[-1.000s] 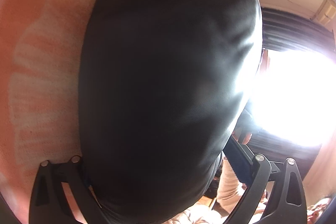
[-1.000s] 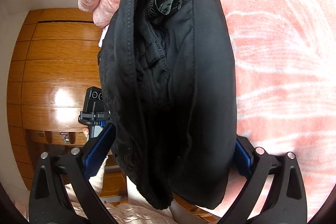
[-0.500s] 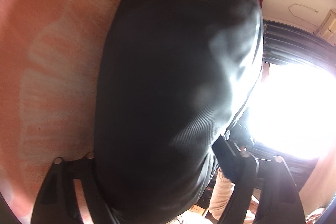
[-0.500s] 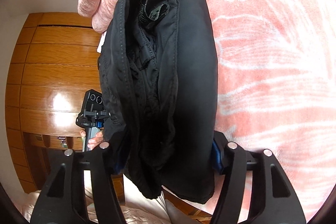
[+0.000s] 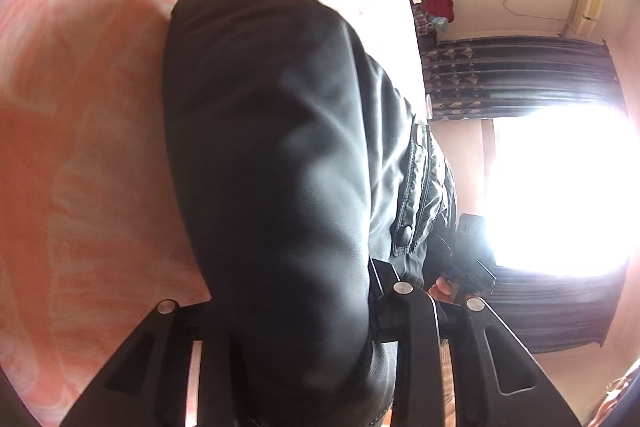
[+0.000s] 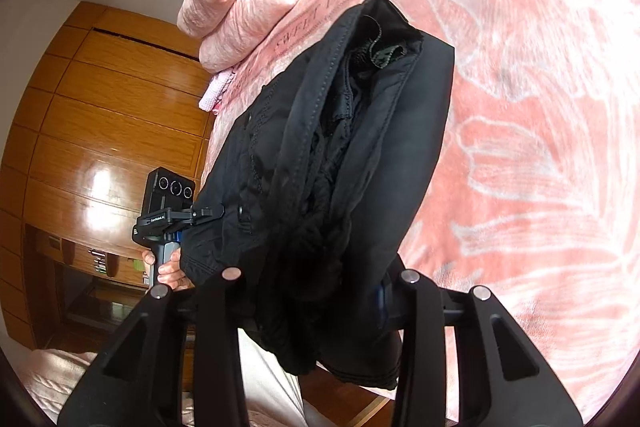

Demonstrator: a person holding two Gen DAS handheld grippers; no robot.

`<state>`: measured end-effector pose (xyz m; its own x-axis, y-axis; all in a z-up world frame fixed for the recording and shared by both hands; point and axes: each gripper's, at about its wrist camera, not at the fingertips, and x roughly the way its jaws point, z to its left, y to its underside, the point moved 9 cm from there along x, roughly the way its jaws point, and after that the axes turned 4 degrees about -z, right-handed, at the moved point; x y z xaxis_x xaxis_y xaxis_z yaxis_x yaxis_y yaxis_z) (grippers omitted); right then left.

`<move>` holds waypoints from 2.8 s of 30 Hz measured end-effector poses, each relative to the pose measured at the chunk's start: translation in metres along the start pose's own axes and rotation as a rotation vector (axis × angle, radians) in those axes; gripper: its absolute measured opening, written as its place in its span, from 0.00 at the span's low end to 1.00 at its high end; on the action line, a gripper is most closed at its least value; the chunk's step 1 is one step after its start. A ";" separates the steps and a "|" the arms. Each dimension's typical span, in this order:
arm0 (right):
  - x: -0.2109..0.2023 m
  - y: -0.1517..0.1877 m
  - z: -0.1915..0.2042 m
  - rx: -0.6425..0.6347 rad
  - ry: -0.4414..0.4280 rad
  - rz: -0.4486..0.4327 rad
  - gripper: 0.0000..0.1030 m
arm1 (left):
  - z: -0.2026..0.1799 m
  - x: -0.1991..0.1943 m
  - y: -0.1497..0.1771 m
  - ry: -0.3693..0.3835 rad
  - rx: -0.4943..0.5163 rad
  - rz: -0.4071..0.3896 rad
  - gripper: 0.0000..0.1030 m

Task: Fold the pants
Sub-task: 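Lift the folded pants stack with both tools and carry it along the bed, then lower the folded pants onto the bedspread and open both tools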

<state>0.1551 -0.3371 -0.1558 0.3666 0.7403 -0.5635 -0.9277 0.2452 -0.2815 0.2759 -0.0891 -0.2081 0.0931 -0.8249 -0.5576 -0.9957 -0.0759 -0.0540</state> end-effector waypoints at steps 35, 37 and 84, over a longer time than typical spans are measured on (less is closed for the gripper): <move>0.058 -0.113 -0.051 0.068 -0.022 0.037 0.53 | 0.020 0.006 -0.056 -0.010 0.036 -0.113 0.48; 0.056 -0.109 -0.059 0.088 -0.039 0.028 0.57 | 0.027 0.005 -0.053 -0.016 0.025 -0.115 0.55; -0.058 0.026 -0.025 -0.167 0.715 -0.324 0.97 | 0.047 -0.131 0.087 -0.632 0.149 -0.549 0.96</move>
<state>0.1121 -0.3894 -0.1503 0.6247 0.0539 -0.7790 -0.7653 0.2404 -0.5971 0.1775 0.0383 -0.1789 0.5910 -0.2211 -0.7758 -0.8021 -0.2627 -0.5363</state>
